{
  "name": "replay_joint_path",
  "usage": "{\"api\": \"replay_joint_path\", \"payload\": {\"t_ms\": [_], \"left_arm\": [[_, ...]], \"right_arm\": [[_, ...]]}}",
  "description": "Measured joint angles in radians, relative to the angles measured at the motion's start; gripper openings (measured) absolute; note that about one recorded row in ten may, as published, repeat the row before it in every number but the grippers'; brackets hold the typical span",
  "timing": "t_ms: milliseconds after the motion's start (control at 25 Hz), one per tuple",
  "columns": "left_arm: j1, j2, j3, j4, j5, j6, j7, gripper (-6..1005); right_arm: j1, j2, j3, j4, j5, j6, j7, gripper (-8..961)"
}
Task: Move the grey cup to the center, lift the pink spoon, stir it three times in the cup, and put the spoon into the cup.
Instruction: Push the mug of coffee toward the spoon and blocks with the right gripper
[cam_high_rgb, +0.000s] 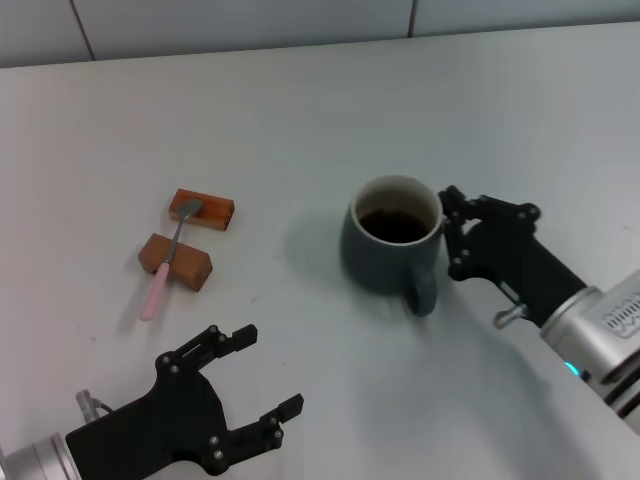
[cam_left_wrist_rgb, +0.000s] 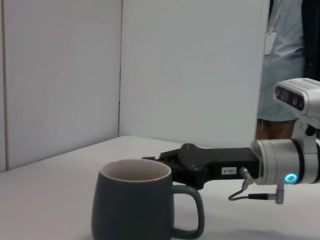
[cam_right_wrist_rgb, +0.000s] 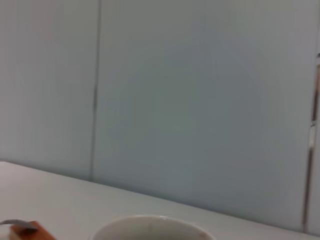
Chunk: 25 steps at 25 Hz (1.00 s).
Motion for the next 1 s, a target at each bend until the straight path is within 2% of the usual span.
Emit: {"api": "replay_joint_path", "payload": {"t_ms": [720,880,1000], "left_arm": [[-0.003,0.0,0.0,0.006,0.0,0.001,-0.001,842],[-0.003,0.001,0.0,0.006,-0.002,0.002,0.0,842],[0.0,0.002,-0.005,0.006,-0.003,0.005,0.003,842]], "right_arm": [[0.125,0.003,0.003,0.074,-0.048,0.108,0.009,75],[0.111,0.003,0.05,0.075,-0.061,0.093,0.008,76],[0.063,-0.002,0.087,0.06,-0.061,0.004,0.02,76]]}}
